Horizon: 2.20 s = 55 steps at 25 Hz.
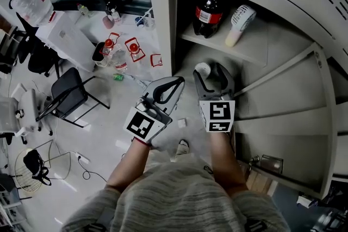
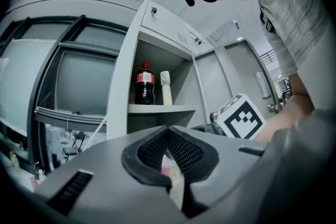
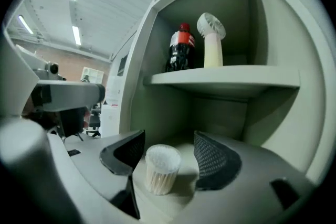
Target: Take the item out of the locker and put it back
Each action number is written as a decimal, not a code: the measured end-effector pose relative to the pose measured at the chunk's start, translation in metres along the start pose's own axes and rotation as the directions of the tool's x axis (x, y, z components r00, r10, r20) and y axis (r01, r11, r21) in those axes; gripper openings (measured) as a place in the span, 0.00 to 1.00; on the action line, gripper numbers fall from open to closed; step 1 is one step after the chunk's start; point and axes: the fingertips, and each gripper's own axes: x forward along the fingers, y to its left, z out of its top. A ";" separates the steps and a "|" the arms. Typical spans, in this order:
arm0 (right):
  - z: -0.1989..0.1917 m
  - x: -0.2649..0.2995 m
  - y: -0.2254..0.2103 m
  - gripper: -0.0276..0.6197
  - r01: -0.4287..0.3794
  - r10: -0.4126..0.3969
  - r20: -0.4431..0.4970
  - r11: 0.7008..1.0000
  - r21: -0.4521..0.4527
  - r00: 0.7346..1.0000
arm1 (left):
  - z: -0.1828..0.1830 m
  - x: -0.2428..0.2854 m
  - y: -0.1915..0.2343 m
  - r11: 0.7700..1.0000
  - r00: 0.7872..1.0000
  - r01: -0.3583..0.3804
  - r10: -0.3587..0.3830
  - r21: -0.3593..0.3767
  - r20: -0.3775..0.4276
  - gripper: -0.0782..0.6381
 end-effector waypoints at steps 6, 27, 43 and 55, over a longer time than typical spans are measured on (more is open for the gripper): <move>0.048 -0.032 0.003 0.48 0.005 -0.005 0.116 1.000 0.006 0.993 | 0.009 0.003 -0.002 1.000 1.000 0.013 -0.014 0.006 0.018 0.12; 0.134 -0.032 -0.053 0.48 0.266 -0.272 0.186 0.962 0.053 0.944 | 0.036 0.015 -0.015 0.974 0.972 0.225 -0.224 0.000 0.076 0.12; 0.142 -0.008 -0.089 0.48 0.391 -0.397 0.103 0.917 0.076 0.912 | 0.038 0.013 -0.020 0.953 0.950 0.302 -0.300 -0.015 0.091 0.12; 0.142 -0.008 -0.089 0.28 0.377 -0.386 0.126 0.922 0.088 0.914 | 0.041 0.008 -0.017 0.956 0.953 0.293 -0.291 -0.003 0.088 0.12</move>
